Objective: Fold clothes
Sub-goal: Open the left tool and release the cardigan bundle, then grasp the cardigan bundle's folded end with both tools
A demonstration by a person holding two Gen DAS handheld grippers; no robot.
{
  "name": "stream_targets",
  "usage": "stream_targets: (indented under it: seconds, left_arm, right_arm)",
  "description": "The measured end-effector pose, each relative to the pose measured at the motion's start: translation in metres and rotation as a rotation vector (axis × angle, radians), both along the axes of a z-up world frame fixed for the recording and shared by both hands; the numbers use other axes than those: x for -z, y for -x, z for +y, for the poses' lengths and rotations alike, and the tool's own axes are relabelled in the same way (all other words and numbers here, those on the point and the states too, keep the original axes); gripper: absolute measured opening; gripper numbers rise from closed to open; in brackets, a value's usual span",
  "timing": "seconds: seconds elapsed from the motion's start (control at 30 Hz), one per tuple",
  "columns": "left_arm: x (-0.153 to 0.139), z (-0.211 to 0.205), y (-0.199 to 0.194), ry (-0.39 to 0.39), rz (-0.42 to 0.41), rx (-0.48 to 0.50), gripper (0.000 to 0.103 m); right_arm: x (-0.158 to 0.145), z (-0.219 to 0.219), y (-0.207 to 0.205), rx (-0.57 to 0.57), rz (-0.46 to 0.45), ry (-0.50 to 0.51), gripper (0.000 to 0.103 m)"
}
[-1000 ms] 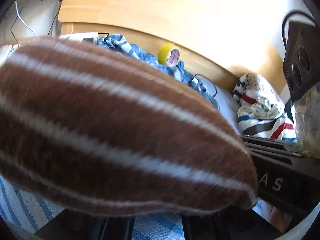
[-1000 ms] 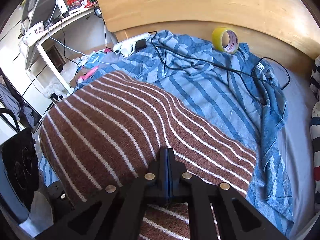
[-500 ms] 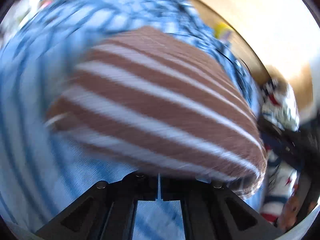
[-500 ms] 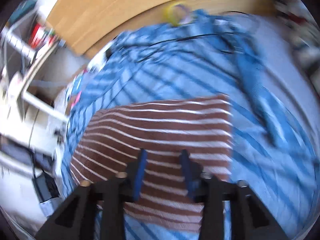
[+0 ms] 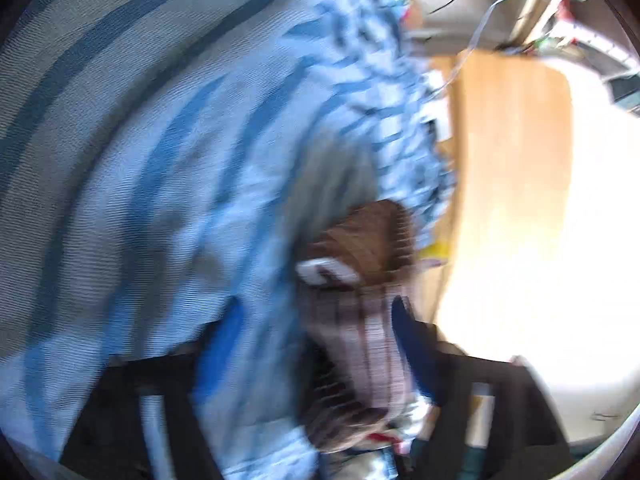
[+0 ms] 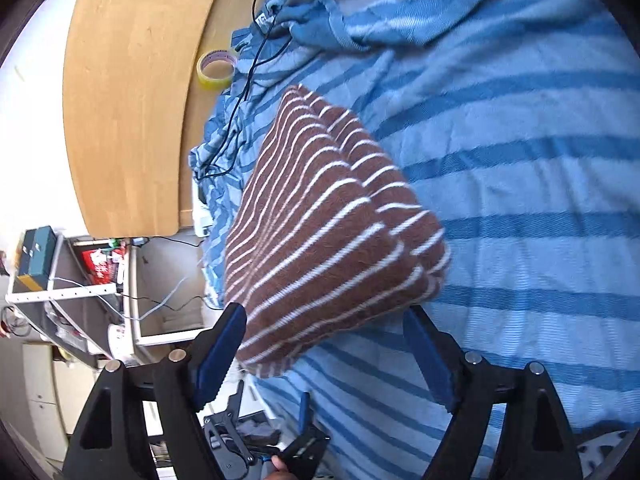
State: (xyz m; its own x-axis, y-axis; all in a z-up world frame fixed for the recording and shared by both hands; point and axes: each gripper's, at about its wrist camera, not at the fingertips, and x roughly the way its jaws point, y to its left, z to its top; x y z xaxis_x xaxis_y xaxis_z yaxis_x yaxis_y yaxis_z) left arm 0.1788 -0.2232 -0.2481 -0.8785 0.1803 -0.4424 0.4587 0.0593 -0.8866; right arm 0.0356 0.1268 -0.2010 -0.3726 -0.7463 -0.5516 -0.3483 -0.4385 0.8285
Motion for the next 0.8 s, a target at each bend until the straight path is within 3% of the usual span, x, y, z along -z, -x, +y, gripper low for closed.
stream_targets:
  seconds: [0.03, 0.17, 0.33, 0.37, 0.4, 0.47, 0.5, 0.53, 0.63, 0.7, 0.8]
  left_arm:
    - [-0.001, 0.003, 0.007, -0.007, 0.015, 0.016, 0.080]
    - [0.000, 0.016, 0.042, -0.034, 0.002, 0.110, 0.080]
    - [0.020, 0.027, 0.083, -0.085, -0.029, 0.102, 0.080]
    - [0.021, 0.027, 0.087, -0.079, -0.049, 0.100, 0.080]
    - [0.021, 0.026, 0.090, -0.066, -0.075, 0.100, 0.074]
    - [0.000, 0.024, 0.095, 0.077, -0.124, 0.147, 0.056]
    - [-0.016, 0.027, 0.098, 0.190, -0.136, 0.182, 0.050]
    - [-0.032, 0.034, 0.101, 0.312, -0.146, 0.225, 0.049]
    - [-0.064, 0.067, 0.107, 0.631, -0.199, 0.341, 0.049]
    - [-0.059, 0.076, 0.107, 0.668, -0.243, 0.351, 0.049]
    - [-0.038, 0.066, 0.103, 0.523, -0.257, 0.303, 0.049]
  right_arm:
    - [0.004, -0.004, 0.003, 0.010, -0.009, 0.007, 0.091]
    - [0.021, -0.018, 0.015, 0.049, -0.048, 0.035, 0.092]
    - [0.048, -0.014, 0.032, 0.088, -0.145, 0.076, 0.092]
    - [0.051, -0.011, 0.033, 0.104, -0.155, 0.090, 0.090]
    - [0.052, -0.009, 0.034, 0.116, -0.161, 0.096, 0.084]
    - [0.035, -0.006, 0.038, 0.064, -0.099, -0.009, 0.062]
    - [0.019, -0.008, 0.039, 0.019, -0.035, -0.098, 0.058]
    - [0.002, -0.014, 0.039, -0.026, 0.026, -0.193, 0.052]
    - [-0.037, -0.039, 0.032, -0.163, 0.195, -0.490, 0.049]
    - [-0.025, -0.039, 0.031, -0.165, 0.158, -0.479, 0.050]
    - [0.024, -0.002, 0.028, -0.050, -0.049, -0.202, 0.069]
